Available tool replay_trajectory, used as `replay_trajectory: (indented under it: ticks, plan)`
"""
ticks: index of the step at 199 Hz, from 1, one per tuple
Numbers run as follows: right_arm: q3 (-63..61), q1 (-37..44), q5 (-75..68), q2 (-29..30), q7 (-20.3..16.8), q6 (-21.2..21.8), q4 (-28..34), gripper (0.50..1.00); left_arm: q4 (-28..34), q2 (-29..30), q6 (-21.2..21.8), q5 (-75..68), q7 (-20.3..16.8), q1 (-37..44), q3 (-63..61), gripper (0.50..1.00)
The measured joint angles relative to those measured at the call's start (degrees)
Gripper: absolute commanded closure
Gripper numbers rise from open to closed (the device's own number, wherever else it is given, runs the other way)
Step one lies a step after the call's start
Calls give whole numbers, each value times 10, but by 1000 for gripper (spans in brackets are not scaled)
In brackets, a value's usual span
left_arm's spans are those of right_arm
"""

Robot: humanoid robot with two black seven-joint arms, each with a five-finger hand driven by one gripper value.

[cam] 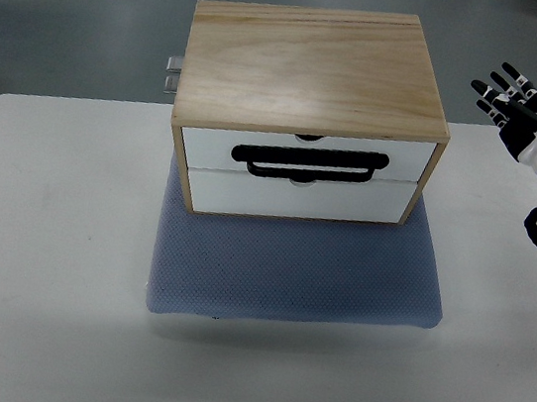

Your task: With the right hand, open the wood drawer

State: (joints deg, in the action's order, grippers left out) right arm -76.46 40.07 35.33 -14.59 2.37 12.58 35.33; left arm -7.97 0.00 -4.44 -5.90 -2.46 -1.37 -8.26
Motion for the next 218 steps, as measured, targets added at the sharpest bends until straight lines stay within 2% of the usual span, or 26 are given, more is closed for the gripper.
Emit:
replay_trajectory:
  ticks: [218]
  plan:
    - [-2, 0, -5, 5, 1, 1, 0, 570, 1, 0, 2, 0, 0, 0, 0, 500]
